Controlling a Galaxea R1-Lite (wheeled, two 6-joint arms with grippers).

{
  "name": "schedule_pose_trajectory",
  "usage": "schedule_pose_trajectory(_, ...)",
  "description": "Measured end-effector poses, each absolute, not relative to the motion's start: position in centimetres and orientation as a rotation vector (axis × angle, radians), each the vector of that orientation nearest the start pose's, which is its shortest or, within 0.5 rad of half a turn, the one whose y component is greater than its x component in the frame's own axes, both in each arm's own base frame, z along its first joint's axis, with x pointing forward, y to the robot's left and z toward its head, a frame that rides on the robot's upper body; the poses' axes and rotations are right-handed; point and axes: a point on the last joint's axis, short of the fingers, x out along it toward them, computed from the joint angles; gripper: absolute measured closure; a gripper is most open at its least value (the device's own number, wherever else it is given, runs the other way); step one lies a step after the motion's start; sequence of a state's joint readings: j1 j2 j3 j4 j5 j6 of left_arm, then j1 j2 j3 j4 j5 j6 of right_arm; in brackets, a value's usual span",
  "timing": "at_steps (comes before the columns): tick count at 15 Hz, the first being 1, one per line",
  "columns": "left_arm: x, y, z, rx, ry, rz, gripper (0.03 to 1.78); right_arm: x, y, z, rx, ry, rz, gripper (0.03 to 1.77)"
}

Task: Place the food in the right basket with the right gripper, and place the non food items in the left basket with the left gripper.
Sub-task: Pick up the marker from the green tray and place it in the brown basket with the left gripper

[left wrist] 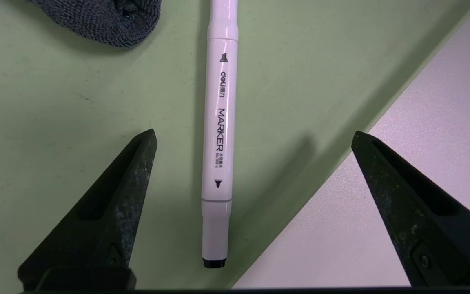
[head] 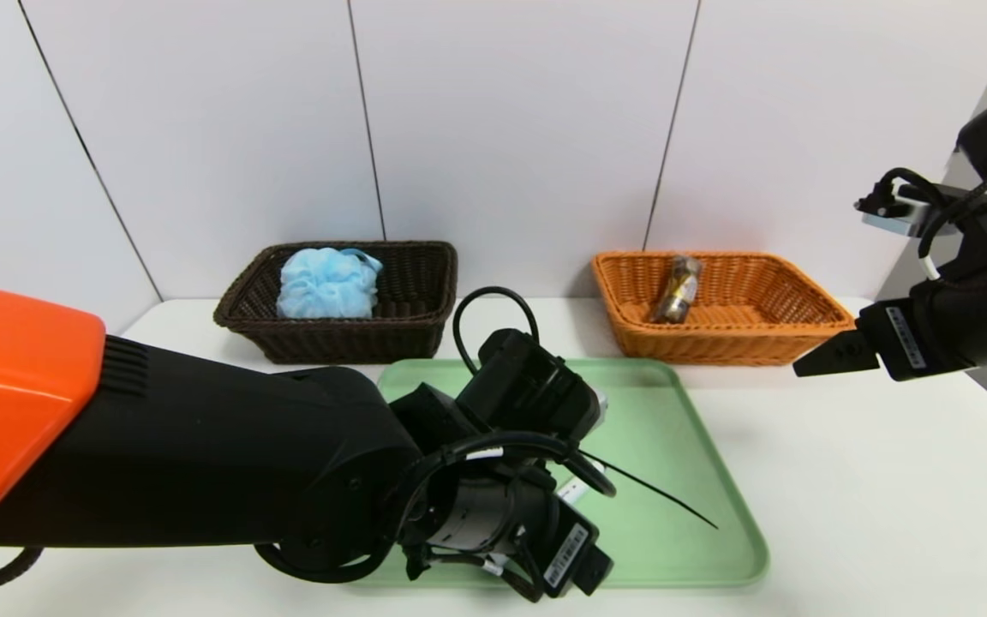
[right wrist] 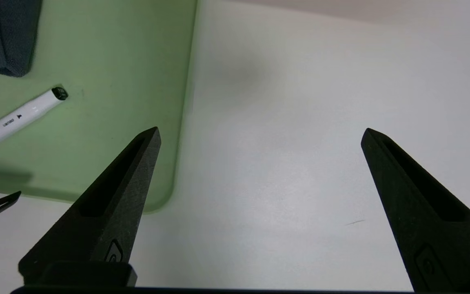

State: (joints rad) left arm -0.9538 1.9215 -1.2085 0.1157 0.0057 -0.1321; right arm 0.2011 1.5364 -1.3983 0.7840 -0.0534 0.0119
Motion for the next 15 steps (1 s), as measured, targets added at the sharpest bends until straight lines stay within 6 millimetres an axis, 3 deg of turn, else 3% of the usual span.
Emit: schedule_pose_trajectory(15,21.2,-29.5,13.2,0.307,0.829,-0.789,0.12,22.9,4.5,26.7,-0.114,0.924,0.134,0.10)
